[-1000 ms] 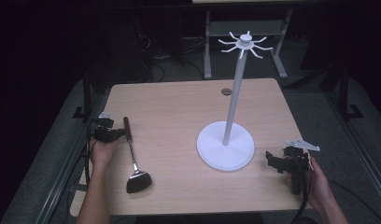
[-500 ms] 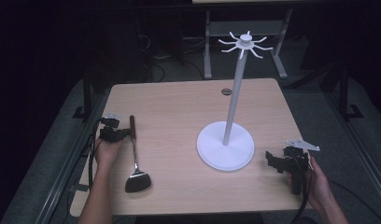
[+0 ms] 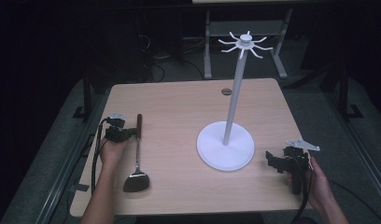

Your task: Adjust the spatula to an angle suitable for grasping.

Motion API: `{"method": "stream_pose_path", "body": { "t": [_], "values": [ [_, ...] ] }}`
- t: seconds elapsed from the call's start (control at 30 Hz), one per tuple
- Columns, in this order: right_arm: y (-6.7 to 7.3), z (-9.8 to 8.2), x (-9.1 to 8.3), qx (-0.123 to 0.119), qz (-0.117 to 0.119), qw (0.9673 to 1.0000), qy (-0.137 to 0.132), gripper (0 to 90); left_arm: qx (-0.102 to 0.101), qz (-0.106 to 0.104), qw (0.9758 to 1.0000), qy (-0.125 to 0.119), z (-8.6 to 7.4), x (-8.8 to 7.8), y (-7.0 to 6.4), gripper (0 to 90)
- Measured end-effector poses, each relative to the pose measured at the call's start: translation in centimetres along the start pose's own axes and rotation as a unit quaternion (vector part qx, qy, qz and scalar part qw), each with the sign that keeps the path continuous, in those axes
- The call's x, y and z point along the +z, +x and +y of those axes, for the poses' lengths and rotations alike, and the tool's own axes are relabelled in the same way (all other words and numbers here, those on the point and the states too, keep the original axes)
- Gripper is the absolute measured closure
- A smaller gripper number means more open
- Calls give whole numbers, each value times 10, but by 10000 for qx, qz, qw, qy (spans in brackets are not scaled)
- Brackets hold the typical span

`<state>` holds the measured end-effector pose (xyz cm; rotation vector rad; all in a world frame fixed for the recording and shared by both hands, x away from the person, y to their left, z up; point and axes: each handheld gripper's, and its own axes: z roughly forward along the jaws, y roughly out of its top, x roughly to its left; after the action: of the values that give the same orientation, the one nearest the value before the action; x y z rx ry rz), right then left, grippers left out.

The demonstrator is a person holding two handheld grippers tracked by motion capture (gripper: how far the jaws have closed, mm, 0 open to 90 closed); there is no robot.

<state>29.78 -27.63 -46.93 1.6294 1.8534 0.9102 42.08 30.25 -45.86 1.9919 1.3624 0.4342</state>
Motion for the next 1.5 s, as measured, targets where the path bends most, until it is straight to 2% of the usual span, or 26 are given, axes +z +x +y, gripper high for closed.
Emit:
{"method": "stream_pose_path", "body": {
  "t": [0.23, 0.63, 0.9, 1.0, 1.23, 1.33, 1.43, 1.5],
  "values": [
    [0, 0, 0, 17, 1, 10000, 2, 133, 164, -87, 9998, 29, 2, 6, -10, 900],
    [1, -1, -1, 0, 16, 10000, 4, 133, 213, -299, 9993, 16, 5, 9, -23, 900],
    [1, -1, -1, -6, 22, 10000, 3, 133, 422, -421, 9982, 85, 7, 14, -37, 900],
    [1, -1, -2, -6, 21, 10000, 0, 133, 523, -477, 9974, 126, 8, 16, -42, 900],
    [0, -1, -2, -10, 18, 10000, -8, 133, 606, -671, 9958, 172, 10, 20, -54, 900],
    [0, -1, -2, -14, 11, 10000, -2, 133, 775, -718, 9941, 244, 11, 22, -60, 900],
    [0, -1, -2, -13, 15, 10000, -4, 133, 823, -800, 9932, 217, 12, 23, -67, 900],
    [0, -1, -2, -13, 12, 10000, -10, 133, 950, -909, 9910, 247, 13, 25, -76, 900]
  ]
}}
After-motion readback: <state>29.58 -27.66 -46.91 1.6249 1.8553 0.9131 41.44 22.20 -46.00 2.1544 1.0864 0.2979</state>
